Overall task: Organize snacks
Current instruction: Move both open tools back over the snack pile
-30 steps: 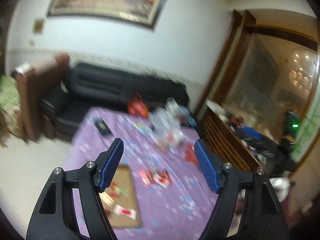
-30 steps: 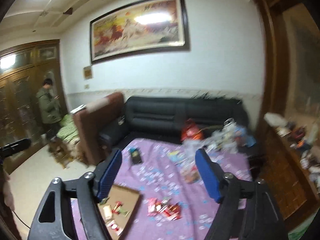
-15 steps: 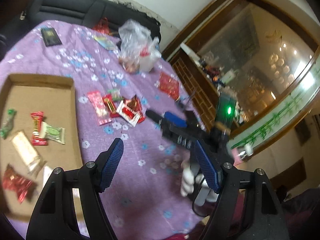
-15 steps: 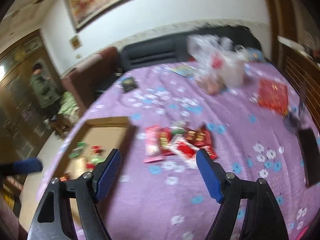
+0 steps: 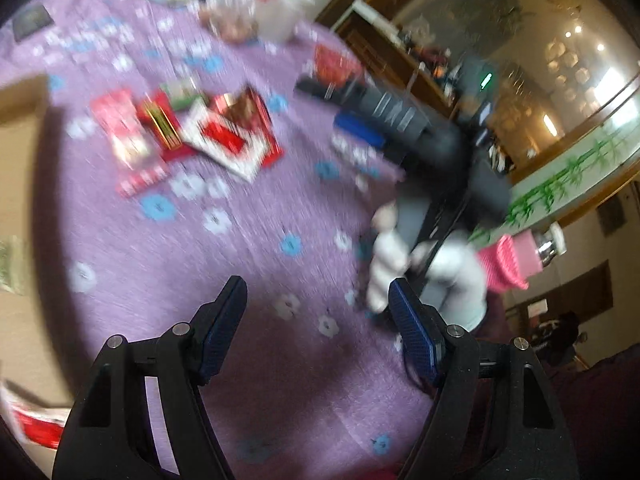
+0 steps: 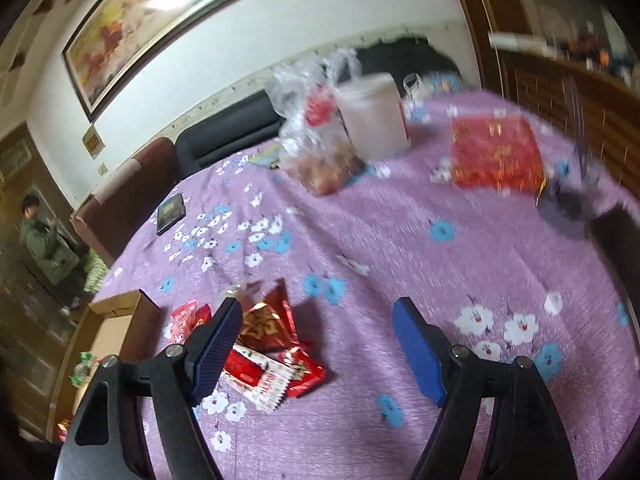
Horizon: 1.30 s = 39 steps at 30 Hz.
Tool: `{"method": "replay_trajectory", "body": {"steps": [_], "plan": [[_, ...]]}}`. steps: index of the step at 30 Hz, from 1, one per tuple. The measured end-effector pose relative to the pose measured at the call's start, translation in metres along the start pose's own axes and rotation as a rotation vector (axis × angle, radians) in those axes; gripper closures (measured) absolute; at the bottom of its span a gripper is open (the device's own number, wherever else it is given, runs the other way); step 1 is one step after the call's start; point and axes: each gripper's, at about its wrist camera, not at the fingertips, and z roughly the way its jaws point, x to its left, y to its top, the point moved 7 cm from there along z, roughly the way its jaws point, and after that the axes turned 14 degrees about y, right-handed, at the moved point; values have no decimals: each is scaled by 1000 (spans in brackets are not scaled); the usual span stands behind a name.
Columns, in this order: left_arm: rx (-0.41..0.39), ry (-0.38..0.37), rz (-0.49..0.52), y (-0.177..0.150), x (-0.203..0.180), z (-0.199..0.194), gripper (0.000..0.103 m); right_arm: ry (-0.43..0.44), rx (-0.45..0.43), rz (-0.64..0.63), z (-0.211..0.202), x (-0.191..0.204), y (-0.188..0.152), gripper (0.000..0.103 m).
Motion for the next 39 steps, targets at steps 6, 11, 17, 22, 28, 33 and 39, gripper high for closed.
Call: {"method": "replay_trajectory", "body": {"steps": [6,11,17,22,28,33,39], "plan": [[25,96,51,-19,-21,27,29,42,-57,69,-30,-25,20,23],[-22,159,68,-25,-24,32,29,105,44,75,-12,-20,9,27],[-80,168,84,-33,-27,31,29,177,189,-109,20,29,-16,41],[-143,38,8,-40,-16,25,24,251,281,-167,39,49,-28,42],[-134,-45,-55,-40,-13,13,24,189,355,-255,64,62,-41,43],[-122,82,-83,-46,5,-17,26,59,381,-336,71,65,-52,87],[-229,159,-93,-32,22,-68,26,-18,440,-365,51,56,-70,92]]}}
